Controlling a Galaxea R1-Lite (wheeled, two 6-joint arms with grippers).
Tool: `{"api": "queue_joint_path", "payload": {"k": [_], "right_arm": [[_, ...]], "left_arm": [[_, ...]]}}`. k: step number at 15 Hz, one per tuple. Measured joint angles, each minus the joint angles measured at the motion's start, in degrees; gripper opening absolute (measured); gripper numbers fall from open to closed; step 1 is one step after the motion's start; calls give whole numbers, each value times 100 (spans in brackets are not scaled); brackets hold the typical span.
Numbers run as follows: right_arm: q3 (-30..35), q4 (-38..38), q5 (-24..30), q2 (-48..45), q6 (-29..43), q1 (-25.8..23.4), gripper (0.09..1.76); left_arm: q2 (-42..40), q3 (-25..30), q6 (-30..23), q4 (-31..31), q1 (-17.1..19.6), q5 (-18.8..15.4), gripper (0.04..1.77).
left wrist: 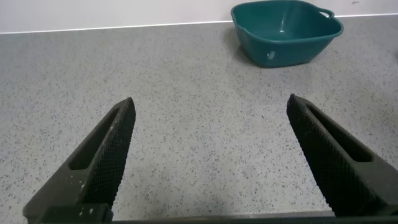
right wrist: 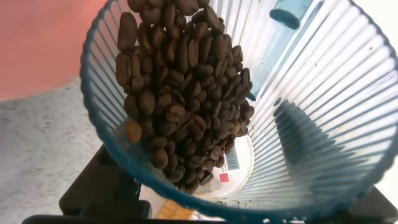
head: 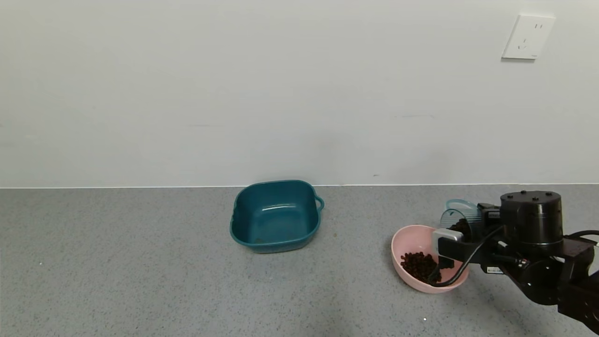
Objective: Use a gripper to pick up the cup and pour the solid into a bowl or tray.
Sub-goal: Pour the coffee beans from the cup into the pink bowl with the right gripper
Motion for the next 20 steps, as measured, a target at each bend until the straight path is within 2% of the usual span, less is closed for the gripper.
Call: {"api": "queue_joint_path", "payload": {"k": [5, 8, 10, 17, 20], "right_arm": [[127, 12, 185, -102, 724, 20, 135], [133, 30, 423, -138, 1485, -7, 135], [100, 74, 769, -141, 2004, -94, 135], [116, 59, 1805, -288, 2855, -661, 135], [88, 41, 2087, -382, 3346, -824, 135]], "left_arm": [[0, 0, 0, 0, 0, 0, 175], [0, 0, 0, 0, 0, 0, 175], [0, 0, 0, 0, 0, 0, 175], [0, 0, 2, 0, 0, 0, 175], [0, 0, 0, 2, 2, 0, 175]]}}
